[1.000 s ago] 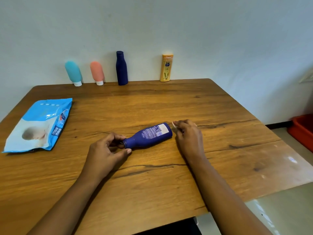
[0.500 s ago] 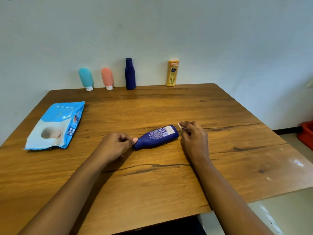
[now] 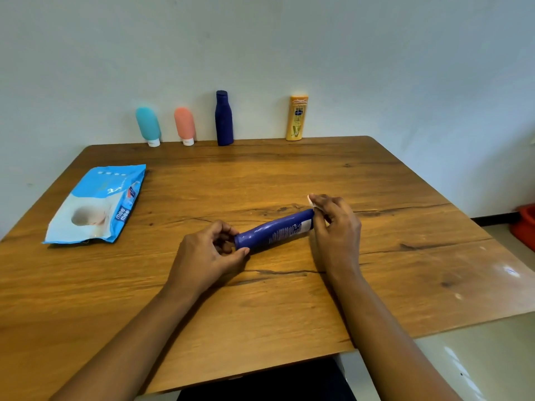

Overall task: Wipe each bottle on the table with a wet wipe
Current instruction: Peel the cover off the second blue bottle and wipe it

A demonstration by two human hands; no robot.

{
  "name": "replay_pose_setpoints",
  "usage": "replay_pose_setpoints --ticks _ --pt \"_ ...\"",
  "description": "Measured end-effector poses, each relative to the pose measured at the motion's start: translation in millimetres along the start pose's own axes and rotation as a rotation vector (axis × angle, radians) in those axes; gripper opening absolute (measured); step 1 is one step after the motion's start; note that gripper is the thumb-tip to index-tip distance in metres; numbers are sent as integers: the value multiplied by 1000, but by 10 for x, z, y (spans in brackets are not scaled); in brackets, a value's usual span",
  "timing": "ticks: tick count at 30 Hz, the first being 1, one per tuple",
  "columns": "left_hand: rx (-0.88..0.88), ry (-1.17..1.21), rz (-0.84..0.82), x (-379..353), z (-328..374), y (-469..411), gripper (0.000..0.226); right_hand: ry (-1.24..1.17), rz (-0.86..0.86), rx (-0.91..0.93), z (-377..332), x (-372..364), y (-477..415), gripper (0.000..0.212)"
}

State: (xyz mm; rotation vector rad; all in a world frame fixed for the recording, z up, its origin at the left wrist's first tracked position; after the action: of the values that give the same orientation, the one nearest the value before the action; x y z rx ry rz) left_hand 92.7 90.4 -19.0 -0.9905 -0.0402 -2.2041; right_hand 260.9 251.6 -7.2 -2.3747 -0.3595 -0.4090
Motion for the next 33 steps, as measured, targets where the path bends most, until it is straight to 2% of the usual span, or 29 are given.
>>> replay_pose_setpoints --ticks 4,10,14,15,18,20,26,29,33 --pt "-148 -9 67 -7 133 36 39 74 17 233 -431 -24 163 35" --pt "-252 75 105 10 159 61 35 324 -341 389 -782 -497 650 34" --pt "-278 -3 90 -16 180 77 40 436 -234 175 -594 -360 424 38" --pt "-276 -6 90 -16 180 78 40 453 -242 176 -615 -365 417 37" --pt "-278 18 74 -11 184 83 37 458 -374 333 -809 -511 585 36" --pt "-286 32 73 -10 184 85 40 459 -404 343 -792 -500 600 37" --pt "-299 28 78 -24 195 84 41 418 -224 34 -308 -127 188 37" --pt "-268 63 84 -7 164 66 42 444 -247 97 -436 -241 273 37" --pt "-256 68 84 -8 140 57 40 436 -397 333 -737 -506 606 39"
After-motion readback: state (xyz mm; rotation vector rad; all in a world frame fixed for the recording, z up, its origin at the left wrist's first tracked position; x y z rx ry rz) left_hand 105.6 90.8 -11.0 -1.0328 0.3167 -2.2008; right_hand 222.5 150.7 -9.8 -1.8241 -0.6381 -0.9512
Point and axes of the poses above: each hand's wrist, its own y-axis away from the middle knuckle, its own x-axis out of the back of the hand, z = x × y, the point moved 5 cm from there along -y, towards the middle knuckle, and after that the axes turned 1 degree about x, right-handed, at the moved point
